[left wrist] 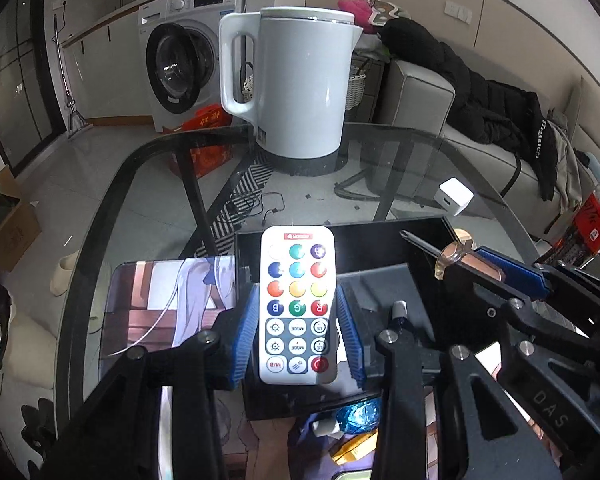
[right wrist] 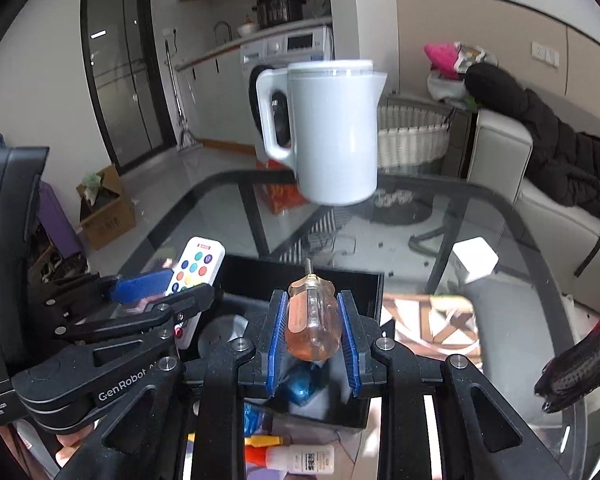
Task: Organize rigid objects
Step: 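Carry the remote and screwdriver over the black box and release both inside, then grasp the green-lidded container with the left gripper while the right gripper grasps the glue bottle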
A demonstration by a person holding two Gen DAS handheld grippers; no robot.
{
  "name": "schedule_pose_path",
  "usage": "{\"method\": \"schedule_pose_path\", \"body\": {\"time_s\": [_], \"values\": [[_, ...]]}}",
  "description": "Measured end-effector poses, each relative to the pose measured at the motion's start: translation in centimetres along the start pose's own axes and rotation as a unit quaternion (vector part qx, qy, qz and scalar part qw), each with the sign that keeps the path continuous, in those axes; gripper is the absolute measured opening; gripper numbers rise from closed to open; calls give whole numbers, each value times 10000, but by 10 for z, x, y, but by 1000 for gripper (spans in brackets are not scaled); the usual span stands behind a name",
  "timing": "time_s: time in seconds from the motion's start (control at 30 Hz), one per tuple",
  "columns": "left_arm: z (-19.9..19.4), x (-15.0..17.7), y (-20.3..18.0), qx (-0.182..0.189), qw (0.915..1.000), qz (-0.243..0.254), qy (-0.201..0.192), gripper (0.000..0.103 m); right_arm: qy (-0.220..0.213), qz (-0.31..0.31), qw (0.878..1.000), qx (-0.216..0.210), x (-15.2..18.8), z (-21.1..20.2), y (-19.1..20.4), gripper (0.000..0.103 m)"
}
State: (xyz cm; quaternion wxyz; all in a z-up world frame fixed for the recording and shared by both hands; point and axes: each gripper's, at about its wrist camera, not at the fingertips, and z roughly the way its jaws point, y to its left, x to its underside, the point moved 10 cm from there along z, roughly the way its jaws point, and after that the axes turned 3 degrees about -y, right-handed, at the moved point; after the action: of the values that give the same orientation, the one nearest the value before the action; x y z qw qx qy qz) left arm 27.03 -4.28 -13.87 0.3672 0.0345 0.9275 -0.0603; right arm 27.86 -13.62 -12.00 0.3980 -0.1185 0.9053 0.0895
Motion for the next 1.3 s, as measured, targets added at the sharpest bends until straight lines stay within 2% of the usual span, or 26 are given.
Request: {"method": "schedule_pose_path", "body": {"time_s": [0.13, 0.4, 0.63, 0.67, 0.8, 0.93, 1.03, 1.17, 1.3], "values": [[8, 15, -5, -69, 9990, 190, 403, 38, 433, 84, 9990, -40, 17, 14, -3, 24], [7, 24, -10, -131, 9964, 417, 728, 38, 1109, -30, 9937, -144, 42, 27, 1, 24], [6, 27, -7, -23, 9966, 334, 758, 40, 1126, -61, 9933, -256, 47, 22, 8, 25], [4, 26, -8, -17, 9967, 337, 737, 41, 1108, -81, 9935, -267, 47, 20, 9, 25], [-7, 24, -5, 35, 9977, 237, 629, 58, 987, -96, 9945, -327, 43, 8, 10, 25], [-23, 29, -8, 58, 9977, 366, 575, 60, 815, -170, 9958, -386, 40, -11, 9, 25], [-37, 39, -16, 164, 9964, 554, 617, 61, 787, -268, 9952, -512, 42, -26, 11, 25], [-54, 60, -25, 207, 9943, 727, 750, 72, 891, -376, 9935, -603, 52, -40, 11, 25], [-59, 89, -38, 393, 9899, 863, 1057, 73, 1048, -573, 9909, -622, 65, -44, 11, 25]]}}
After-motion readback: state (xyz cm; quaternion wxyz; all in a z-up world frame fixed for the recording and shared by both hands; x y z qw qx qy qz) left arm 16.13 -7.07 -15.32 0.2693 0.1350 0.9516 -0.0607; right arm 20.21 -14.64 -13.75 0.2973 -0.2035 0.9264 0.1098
